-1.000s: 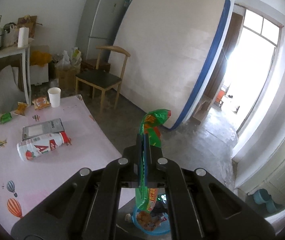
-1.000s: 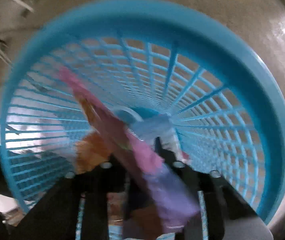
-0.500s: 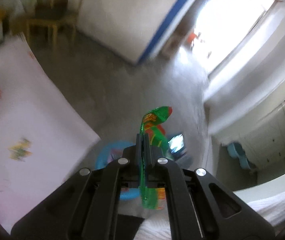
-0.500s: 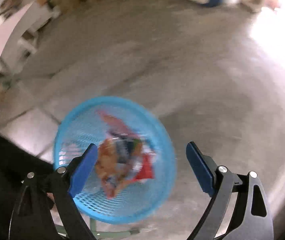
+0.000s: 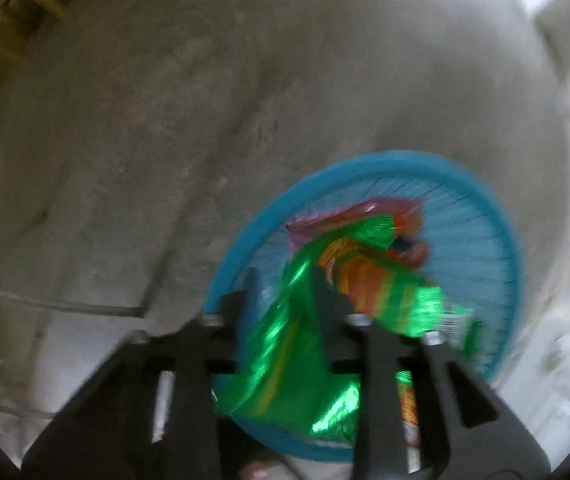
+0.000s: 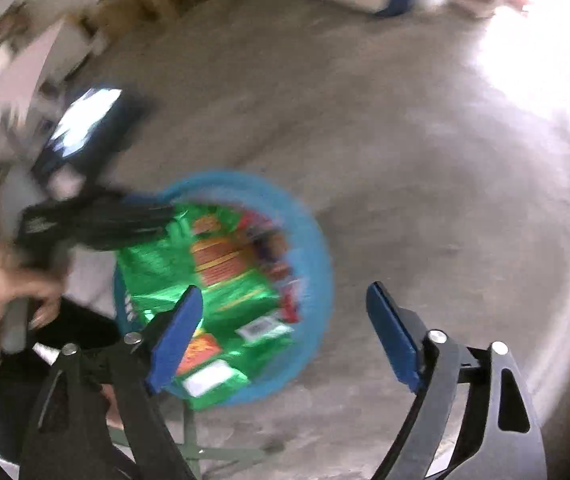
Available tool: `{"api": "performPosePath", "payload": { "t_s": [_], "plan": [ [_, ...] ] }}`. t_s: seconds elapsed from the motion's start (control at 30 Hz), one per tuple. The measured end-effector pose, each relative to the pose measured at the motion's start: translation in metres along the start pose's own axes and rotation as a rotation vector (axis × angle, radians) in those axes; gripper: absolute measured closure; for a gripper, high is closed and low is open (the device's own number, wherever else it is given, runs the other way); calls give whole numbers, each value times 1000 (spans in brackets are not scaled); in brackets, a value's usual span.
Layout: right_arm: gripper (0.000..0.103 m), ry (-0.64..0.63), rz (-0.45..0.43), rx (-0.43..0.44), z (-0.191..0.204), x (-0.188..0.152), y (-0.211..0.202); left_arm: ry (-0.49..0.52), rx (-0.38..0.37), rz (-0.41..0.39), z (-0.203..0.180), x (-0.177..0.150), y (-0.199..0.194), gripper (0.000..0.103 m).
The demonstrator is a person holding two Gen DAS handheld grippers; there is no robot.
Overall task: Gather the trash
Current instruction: 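Lower the green chip bag into the blue basket and open the left gripper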
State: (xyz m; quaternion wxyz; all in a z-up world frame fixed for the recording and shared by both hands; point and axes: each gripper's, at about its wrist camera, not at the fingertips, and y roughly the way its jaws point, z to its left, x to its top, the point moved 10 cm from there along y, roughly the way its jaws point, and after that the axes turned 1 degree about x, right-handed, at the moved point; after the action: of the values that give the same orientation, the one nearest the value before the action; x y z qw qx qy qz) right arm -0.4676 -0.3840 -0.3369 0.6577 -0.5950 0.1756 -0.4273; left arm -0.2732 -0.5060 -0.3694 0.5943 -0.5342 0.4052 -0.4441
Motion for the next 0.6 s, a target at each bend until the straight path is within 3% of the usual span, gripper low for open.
{"api": "performPosePath", "payload": {
  "t_s": [0.03,0.1,0.13,0.17,0.2,0.27,0.37,0.47,0.53,0.6],
  "plan": [
    [30,-51,75,32,19,-5,27,16,10,0,-5,2,0,71],
    [34,-108,173,65,41,-11,66,4,-27,-61,-9,12,-19,60],
    [40,-119,199,114,53,-14,82,4,50,-78,2,14,-29,48],
    [41,-82,175,209,65,-10,97,-9,98,-85,13,15,-35,49],
    [41,-77,175,223,70,-8,109,-13,122,-89,23,14,-38,50],
    [41,-78,230,104,55,-2,142,-43,37,-135,40,15,-51,49],
    [42,-56,283,172,50,-8,171,-153,-70,-160,59,19,-71,50],
    [42,-102,358,179,49,-34,204,-149,-191,-235,41,24,-102,50],
    [42,-114,484,189,55,-67,247,-104,-273,-303,15,33,-126,50],
    [42,-163,577,136,56,-91,290,-82,-324,-343,-4,41,-146,50]
  ]
}}
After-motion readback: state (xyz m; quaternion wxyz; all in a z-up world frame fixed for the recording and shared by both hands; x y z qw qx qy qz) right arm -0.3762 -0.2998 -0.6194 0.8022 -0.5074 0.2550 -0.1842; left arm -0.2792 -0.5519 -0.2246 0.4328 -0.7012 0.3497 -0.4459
